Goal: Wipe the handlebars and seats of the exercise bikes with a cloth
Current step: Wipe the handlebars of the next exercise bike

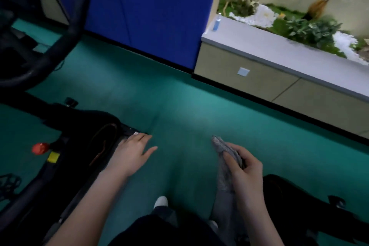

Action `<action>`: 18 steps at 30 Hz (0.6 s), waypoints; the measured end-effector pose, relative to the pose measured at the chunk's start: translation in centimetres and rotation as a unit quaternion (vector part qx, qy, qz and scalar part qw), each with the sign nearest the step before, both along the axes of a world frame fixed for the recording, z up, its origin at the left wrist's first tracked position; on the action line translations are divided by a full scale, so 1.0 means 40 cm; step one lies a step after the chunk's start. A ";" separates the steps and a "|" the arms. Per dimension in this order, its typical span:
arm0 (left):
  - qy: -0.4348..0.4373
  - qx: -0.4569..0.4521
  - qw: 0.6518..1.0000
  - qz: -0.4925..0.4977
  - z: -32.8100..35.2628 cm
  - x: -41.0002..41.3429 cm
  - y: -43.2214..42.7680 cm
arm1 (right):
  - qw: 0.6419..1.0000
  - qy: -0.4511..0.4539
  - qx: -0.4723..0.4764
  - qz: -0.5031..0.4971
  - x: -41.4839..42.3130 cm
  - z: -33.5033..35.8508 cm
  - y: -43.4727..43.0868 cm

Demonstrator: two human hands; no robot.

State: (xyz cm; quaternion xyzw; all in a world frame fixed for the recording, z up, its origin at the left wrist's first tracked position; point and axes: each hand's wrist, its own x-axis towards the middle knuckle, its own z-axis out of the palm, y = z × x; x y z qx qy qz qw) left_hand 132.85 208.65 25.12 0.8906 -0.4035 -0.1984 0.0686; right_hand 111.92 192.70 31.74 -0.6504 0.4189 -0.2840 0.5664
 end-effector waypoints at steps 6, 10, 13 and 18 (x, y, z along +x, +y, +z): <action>0.024 0.034 0.995 0.091 -0.032 0.048 0.157 | 0.995 0.011 -0.021 0.094 0.107 -0.010 0.031; 0.033 0.039 0.987 0.153 -0.044 0.050 0.236 | 0.991 0.016 -0.009 0.135 0.163 -0.036 0.029; 0.044 0.045 0.978 0.200 -0.048 0.051 0.271 | 0.987 0.019 0.011 0.161 0.213 -0.058 0.024; 0.085 0.015 0.957 0.276 -0.044 0.069 0.271 | 0.974 0.006 0.022 0.226 0.313 -0.070 -0.001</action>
